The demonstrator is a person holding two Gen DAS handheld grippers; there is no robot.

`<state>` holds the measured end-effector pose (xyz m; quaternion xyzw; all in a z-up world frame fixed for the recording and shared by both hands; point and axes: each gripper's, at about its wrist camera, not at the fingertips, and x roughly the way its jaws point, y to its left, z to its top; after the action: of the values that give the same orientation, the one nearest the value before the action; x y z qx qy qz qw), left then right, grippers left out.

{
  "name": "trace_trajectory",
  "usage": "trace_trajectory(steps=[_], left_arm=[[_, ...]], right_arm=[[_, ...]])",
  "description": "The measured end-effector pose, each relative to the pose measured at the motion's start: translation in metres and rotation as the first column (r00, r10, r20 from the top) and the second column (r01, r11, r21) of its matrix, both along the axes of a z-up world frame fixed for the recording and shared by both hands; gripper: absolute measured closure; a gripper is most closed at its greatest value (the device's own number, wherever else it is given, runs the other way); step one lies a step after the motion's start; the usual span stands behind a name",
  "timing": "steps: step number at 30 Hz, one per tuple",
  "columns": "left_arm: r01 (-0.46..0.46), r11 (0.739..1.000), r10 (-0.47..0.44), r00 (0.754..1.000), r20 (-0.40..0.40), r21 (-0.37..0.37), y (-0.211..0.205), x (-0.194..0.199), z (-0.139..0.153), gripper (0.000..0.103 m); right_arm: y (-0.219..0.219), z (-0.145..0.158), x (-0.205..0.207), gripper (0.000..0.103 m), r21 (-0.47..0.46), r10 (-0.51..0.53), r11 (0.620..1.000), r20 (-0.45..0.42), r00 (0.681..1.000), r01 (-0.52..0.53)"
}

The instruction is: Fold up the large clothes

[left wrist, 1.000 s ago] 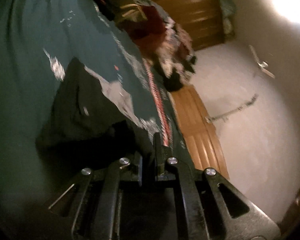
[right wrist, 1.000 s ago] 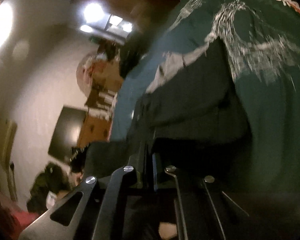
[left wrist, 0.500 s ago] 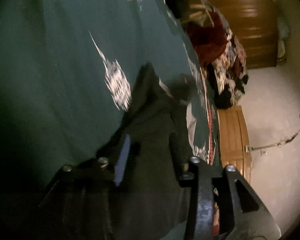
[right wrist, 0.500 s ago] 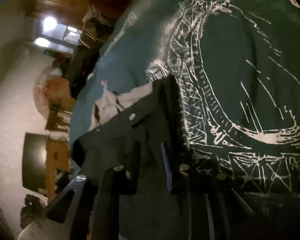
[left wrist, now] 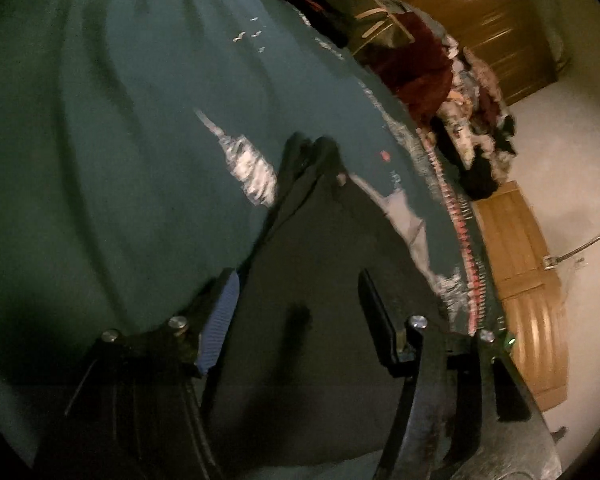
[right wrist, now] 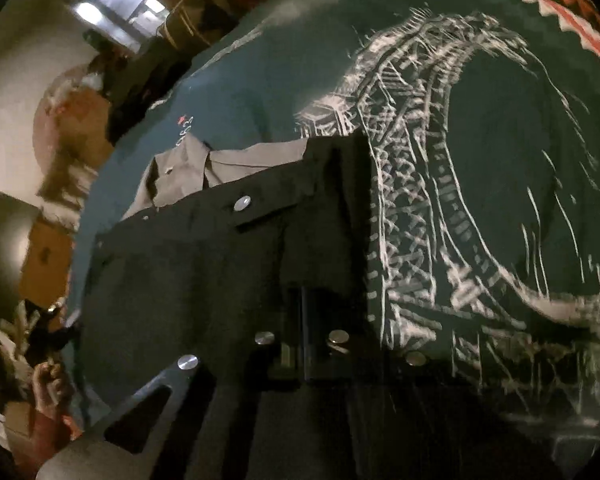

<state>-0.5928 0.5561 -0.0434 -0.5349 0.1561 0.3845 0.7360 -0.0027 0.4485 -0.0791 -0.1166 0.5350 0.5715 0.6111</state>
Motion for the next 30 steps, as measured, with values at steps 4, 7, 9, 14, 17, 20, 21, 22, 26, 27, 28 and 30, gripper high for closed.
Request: trace_trajectory(steps=[4,7,9,14,17,20,21,22,26,27,28,30], left_arm=[[0.151,0.978,-0.12,0.972,-0.2,0.145,-0.039,0.048,0.029,0.042],[0.299,0.921,-0.26,0.949,-0.179,0.25,-0.074,0.096,0.042,0.038],[0.393,0.881,-0.374,0.919,-0.121,0.262,-0.086,0.127,0.039,0.037],[0.43,0.893,-0.402,0.895,-0.195,0.133,-0.082,0.141,-0.006,0.048],[0.326,0.938,-0.309,0.94,-0.141,0.115,-0.067,0.086,-0.008,0.055],[0.179,0.978,-0.163,0.977,-0.138,0.107,-0.051,0.02,-0.009,0.055],[0.141,0.986,-0.13,0.985,-0.117,0.09,-0.047,-0.002,-0.012,0.059],[0.092,0.993,-0.084,0.992,-0.096,0.075,-0.044,-0.025,-0.013,0.061],[-0.104,0.992,0.116,0.976,-0.186,0.072,-0.051,-0.09,0.008,0.042],[-0.157,0.982,0.177,0.957,-0.231,0.103,-0.059,-0.105,0.021,0.035],[-0.165,0.976,0.196,0.949,-0.248,0.138,-0.066,-0.11,0.031,0.033],[-0.145,0.967,0.204,0.934,-0.293,0.21,-0.084,-0.11,0.051,0.029]], right_arm=[[-0.005,0.016,-0.002,0.094,-0.008,-0.087,0.996,0.151,0.985,0.089],[-0.024,0.058,-0.051,0.09,0.142,-0.076,0.988,0.161,0.984,0.053],[-0.028,0.065,-0.116,0.089,0.201,0.024,0.979,0.111,0.994,-0.046],[-0.019,0.022,-0.262,0.089,0.139,0.345,0.921,0.139,0.928,-0.363],[-0.022,-0.004,-0.264,0.097,0.087,0.37,0.918,0.16,0.915,-0.387],[-0.037,-0.005,-0.22,0.093,0.076,0.319,0.939,0.174,0.932,-0.336],[-0.041,-0.005,-0.201,0.093,0.075,0.294,0.948,0.164,0.941,-0.31],[-0.046,-0.006,-0.187,0.093,0.068,0.275,0.955,0.16,0.948,-0.288],[-0.085,0.004,-0.111,0.09,0.007,0.149,0.988,0.212,0.966,-0.154],[-0.096,0.01,-0.1,0.087,-0.001,0.119,0.992,0.239,0.964,-0.123],[-0.111,0.024,-0.085,0.074,-0.008,0.061,0.998,0.279,0.958,-0.062],[-0.138,0.049,-0.075,0.059,0.011,-0.016,1.0,0.351,0.936,0.013]])
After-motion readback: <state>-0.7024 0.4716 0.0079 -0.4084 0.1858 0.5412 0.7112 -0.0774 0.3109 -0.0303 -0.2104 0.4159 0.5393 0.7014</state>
